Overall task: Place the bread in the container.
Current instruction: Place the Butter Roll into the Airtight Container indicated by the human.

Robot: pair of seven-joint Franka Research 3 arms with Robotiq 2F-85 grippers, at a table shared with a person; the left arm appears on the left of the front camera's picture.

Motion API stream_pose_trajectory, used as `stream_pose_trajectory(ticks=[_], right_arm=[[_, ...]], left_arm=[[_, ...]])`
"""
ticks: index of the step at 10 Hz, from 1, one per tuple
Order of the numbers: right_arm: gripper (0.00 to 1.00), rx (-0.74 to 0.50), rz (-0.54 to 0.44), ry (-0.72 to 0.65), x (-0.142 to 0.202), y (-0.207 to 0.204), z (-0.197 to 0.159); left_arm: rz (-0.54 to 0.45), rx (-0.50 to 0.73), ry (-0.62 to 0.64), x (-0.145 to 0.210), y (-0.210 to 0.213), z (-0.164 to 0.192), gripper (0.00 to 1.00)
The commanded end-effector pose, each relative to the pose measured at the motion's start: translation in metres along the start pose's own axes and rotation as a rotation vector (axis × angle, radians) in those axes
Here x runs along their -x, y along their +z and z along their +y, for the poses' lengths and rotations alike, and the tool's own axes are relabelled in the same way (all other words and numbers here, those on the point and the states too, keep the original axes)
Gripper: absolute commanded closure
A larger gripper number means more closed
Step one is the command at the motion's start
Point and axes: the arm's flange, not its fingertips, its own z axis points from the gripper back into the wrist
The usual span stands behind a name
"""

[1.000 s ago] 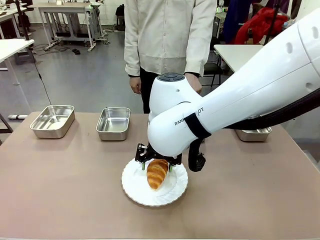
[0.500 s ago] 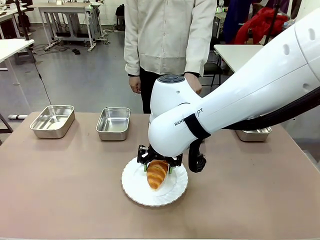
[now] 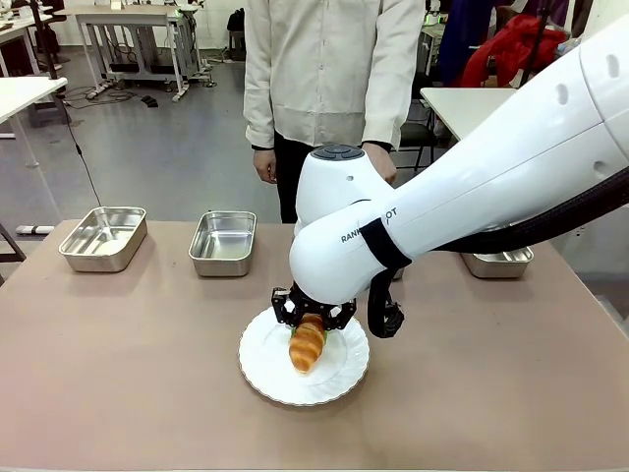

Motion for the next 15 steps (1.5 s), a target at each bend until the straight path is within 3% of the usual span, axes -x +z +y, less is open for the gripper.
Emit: stream_pose_trajectory(ticks=[1,5,11,15], right_arm=[[0.64,0.002,0.001,0.001,0.001,-0.002,-0.001],[0.63,-0.003,-0.003,0.004,0.001,0.002,0.002],[0.63,-0.062,-0.138,0.132,-0.055,0.157,-0.024],[0.63,-0.066,-0.155,0.235,-0.126,0.199,-0.071]], left_arm=[[-0.009,0.006,-0.014,0.000,0.002,-0.001,0.00],[-0.009,0.006,-0.014,0.000,0.002,-0.001,0.00],[-0.009,0.006,-0.014,0.000,0.002,-0.001,0.00],[-0.009,0.006,-0.014,0.000,0.002,-0.001,0.00]])
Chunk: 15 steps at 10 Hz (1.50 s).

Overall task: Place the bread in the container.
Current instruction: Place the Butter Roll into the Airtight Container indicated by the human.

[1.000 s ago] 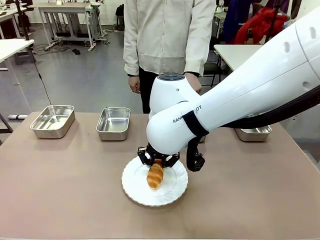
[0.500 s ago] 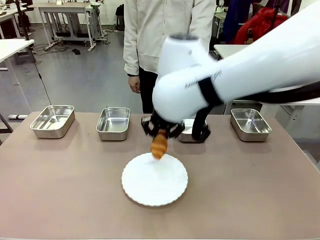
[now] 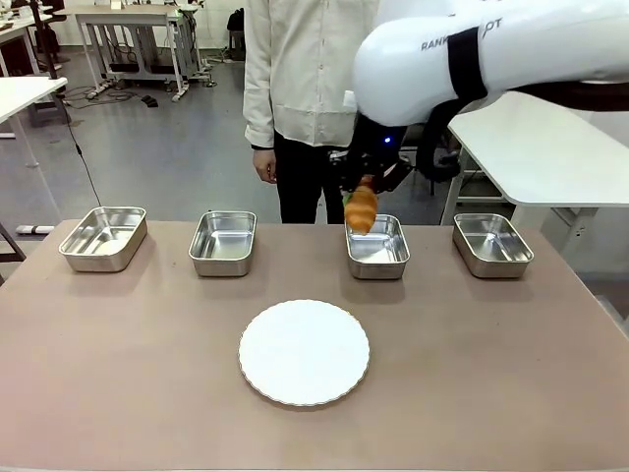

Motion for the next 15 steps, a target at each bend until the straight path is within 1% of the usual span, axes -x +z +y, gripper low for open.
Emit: stream_pose_trajectory(ticks=[1,3,5,6,7,8,9,10,11,12,13,15], right_arm=[[0.63,-0.049,0.057,0.055,-0.029,-0.011,-0.025],[0.63,-0.061,0.060,0.075,-0.053,-0.027,-0.054],[0.63,-0.084,0.086,0.131,-0.064,-0.052,-0.077],[0.63,-0.085,0.106,0.138,-0.064,-0.064,-0.081],[0.63,-0.080,0.128,0.072,-0.064,-0.068,-0.082],[0.63,-0.055,0.088,0.101,-0.060,-0.063,-0.079],[0.63,-0.055,0.088,0.101,-0.060,-0.063,-0.079],[0.63,-0.059,0.110,0.094,-0.061,-0.076,-0.081],[0.63,-0.033,0.091,0.071,-0.070,-0.088,-0.086],[0.63,-0.020,0.073,0.079,-0.075,-0.096,-0.086],[0.63,-0.029,0.066,0.083,-0.079,-0.101,-0.087],[0.63,-0.052,0.081,0.085,-0.087,-0.116,-0.093]], left_arm=[[-0.008,0.006,-0.014,0.000,0.002,-0.001,0.00],[-0.008,0.006,-0.014,0.000,0.002,-0.001,0.00],[-0.008,0.006,-0.014,0.000,0.002,-0.001,0.00],[-0.008,0.006,-0.014,0.000,0.002,-0.001,0.00],[-0.008,0.006,-0.014,0.000,0.002,-0.001,0.00],[-0.008,0.006,-0.014,0.000,0.002,-0.001,0.00],[-0.008,0.006,-0.014,0.000,0.002,-0.001,0.00],[-0.008,0.006,-0.014,0.000,0.002,-0.001,0.00],[-0.008,0.006,-0.014,0.000,0.002,-0.001,0.00],[-0.008,0.006,-0.014,0.000,0.002,-0.001,0.00],[-0.008,0.006,-0.014,0.000,0.002,-0.001,0.00],[-0.008,0.006,-0.014,0.000,0.002,-0.001,0.00]])
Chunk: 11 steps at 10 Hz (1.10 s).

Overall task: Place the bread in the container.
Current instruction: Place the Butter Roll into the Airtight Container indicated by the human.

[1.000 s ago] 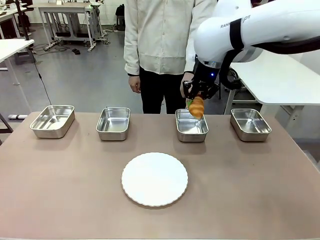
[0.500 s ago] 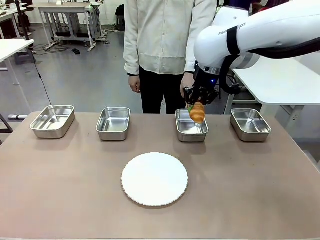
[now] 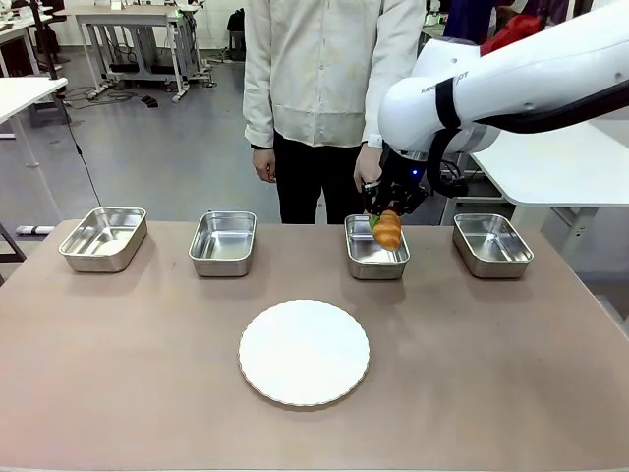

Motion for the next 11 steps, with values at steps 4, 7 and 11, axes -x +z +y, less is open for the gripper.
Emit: stream_pose_trajectory(ticks=[4,7,11], right_arm=[[0.63,-0.016,0.012,0.026,-0.015,-0.019,-0.008],[0.07,-0.020,0.006,0.053,-0.017,-0.023,-0.009],[0.00,-0.048,0.024,0.001,-0.018,-0.017,-0.006]], left_arm=[[-0.008,0.006,-0.014,0.000,0.002,-0.001,0.00],[-0.008,0.006,-0.014,0.000,0.002,-0.001,0.00],[-0.008,0.006,-0.014,0.000,0.002,-0.001,0.00]])
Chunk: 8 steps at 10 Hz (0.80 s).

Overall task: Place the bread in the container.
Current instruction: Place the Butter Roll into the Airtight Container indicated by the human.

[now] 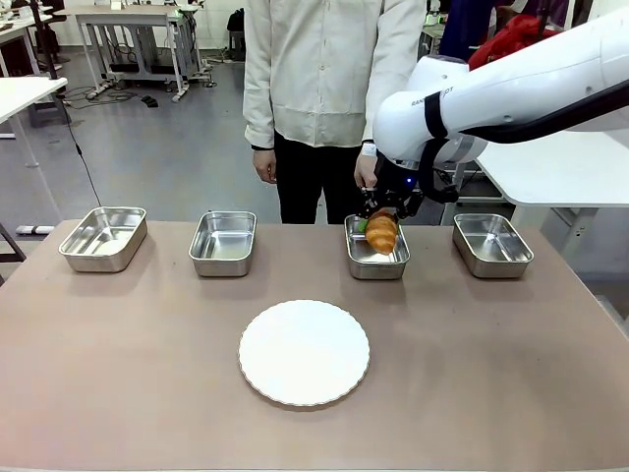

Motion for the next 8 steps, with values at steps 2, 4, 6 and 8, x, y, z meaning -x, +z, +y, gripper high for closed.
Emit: stream_pose_trajectory(ticks=[2,4,6,8], right_arm=[[0.00,0.008,-0.001,0.008,0.0007,-0.0012,-0.0003],[0.00,0.008,-0.001,0.008,0.0007,-0.0012,-0.0003],[0.00,0.008,-0.001,0.008,0.0007,-0.0012,-0.0003],[0.00,0.008,-0.001,0.008,0.0007,-0.0012,-0.0003]], left_arm=[[-0.008,0.006,-0.014,0.0000,0.0018,-0.0011,0.00],[-0.008,0.006,-0.014,0.0000,0.0018,-0.0011,0.00],[-0.008,0.006,-0.014,0.0000,0.0018,-0.0011,0.00],[-0.008,0.006,-0.014,0.0000,0.0018,-0.0011,0.00]])
